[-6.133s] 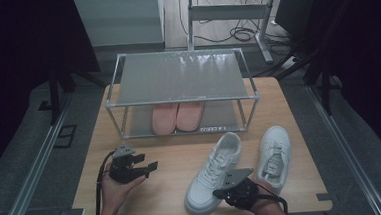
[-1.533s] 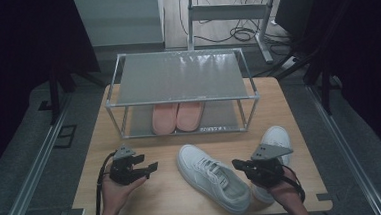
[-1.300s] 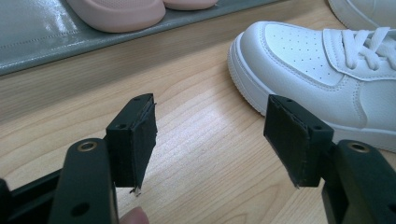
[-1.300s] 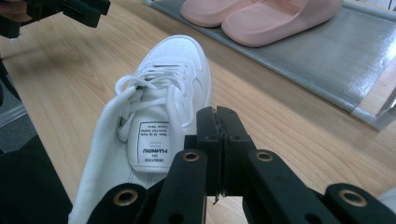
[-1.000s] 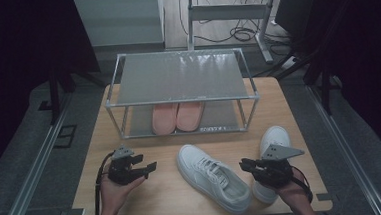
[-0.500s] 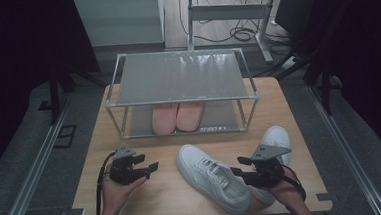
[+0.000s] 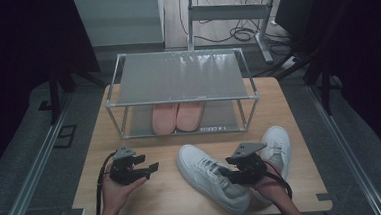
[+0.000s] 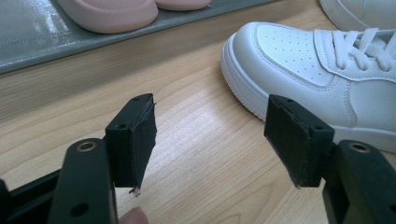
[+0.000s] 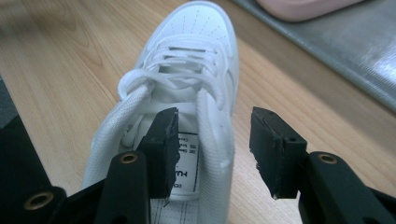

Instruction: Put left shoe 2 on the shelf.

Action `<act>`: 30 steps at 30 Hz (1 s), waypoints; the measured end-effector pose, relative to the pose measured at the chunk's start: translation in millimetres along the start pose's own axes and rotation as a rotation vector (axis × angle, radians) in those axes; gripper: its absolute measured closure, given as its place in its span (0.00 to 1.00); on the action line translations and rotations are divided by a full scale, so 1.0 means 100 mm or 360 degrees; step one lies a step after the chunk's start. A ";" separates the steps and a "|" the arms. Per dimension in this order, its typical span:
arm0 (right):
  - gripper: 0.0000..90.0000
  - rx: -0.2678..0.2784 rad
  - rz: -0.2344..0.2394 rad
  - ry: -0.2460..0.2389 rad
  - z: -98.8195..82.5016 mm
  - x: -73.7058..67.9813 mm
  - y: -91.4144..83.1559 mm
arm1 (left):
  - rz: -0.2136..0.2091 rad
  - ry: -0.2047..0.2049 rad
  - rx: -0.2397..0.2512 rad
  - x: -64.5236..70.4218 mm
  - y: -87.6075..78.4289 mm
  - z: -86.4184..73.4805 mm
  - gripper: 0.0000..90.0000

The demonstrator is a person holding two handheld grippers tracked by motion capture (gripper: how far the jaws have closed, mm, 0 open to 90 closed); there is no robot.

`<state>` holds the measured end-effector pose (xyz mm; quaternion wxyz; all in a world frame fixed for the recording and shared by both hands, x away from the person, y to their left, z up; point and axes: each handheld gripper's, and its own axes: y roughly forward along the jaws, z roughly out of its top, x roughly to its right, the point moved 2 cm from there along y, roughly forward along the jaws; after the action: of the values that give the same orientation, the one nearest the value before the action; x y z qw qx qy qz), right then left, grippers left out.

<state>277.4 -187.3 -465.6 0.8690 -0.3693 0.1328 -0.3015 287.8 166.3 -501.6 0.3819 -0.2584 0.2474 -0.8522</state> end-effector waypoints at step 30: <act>0.88 -0.0102 -0.0169 0.0201 -0.03 -0.06 0.21 | 0.0022 -0.0013 0.0030 -0.02 -0.05 0.01 0.39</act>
<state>280.5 -174.0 -482.8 0.8294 -0.3837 0.1772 -0.3653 286.9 170.4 -498.7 0.3912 -0.2565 0.2394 -0.8508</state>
